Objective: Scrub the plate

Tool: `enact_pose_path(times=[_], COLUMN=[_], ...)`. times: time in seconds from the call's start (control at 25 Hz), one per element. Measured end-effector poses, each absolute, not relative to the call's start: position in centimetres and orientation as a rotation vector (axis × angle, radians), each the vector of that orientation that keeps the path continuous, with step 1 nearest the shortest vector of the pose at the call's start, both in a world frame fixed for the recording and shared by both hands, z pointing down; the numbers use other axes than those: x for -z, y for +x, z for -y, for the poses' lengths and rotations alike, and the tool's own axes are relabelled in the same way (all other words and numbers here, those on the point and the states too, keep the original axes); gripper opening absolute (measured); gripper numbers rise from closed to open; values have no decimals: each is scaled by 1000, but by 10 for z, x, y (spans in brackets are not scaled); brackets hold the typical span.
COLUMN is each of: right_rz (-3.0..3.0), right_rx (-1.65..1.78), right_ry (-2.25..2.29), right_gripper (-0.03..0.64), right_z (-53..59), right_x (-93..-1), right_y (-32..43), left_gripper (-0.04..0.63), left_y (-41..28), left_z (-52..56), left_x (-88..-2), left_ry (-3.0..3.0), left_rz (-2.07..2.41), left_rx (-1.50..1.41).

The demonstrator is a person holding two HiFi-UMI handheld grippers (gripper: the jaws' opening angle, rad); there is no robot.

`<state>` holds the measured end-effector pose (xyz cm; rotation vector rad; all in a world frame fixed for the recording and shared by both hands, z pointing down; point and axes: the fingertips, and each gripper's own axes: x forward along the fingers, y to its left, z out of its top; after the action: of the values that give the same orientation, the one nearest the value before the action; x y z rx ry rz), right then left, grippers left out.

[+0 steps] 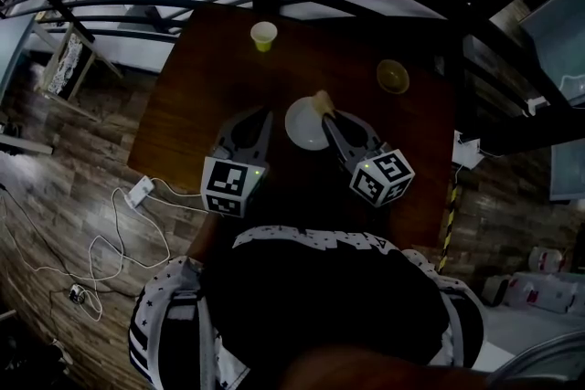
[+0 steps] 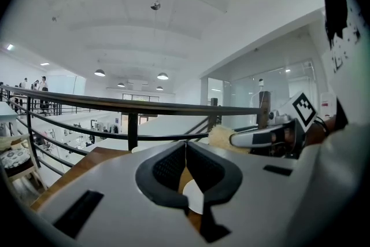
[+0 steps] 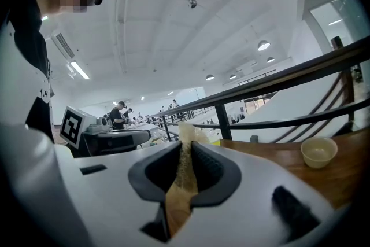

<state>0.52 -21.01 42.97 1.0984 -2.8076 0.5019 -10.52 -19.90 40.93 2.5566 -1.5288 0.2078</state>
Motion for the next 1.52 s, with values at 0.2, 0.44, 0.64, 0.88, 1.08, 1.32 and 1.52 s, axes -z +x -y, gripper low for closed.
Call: enact_pose_path(times=[0.2, 0.44, 0.64, 0.88, 1.08, 1.32, 1.52], right_rz=[2803, 2804, 2777, 2728, 2708, 2687, 2662], right_rx=[-504, -536, -518, -462, -480, -506, -551], right_ry=[1091, 1086, 1073, 1035, 1013, 1000, 1004], right_gripper=[51, 49, 50, 50, 50, 51, 49], right_z=[209, 208, 212, 221, 225, 234, 241], right_x=[-435, -439, -451, -466, -476, -492, -508], right_y=[1, 0, -2, -5, -9, -15, -17], left_gripper=[14, 14, 14, 14, 14, 14, 14], left_y=[-110, -111, -109, -105, -111, -121, -124], left_z=[195, 187, 184, 185, 187, 192, 193], left_x=[-409, -415, -419, -420, -419, -421, -426], left_ry=[2545, 2530, 2522, 2512, 2507, 2488, 2479], left_rz=[1556, 1583, 1585, 1579, 1606, 1630, 1624], left_rx=[-198, -215, -201, -171, -186, -195, -207])
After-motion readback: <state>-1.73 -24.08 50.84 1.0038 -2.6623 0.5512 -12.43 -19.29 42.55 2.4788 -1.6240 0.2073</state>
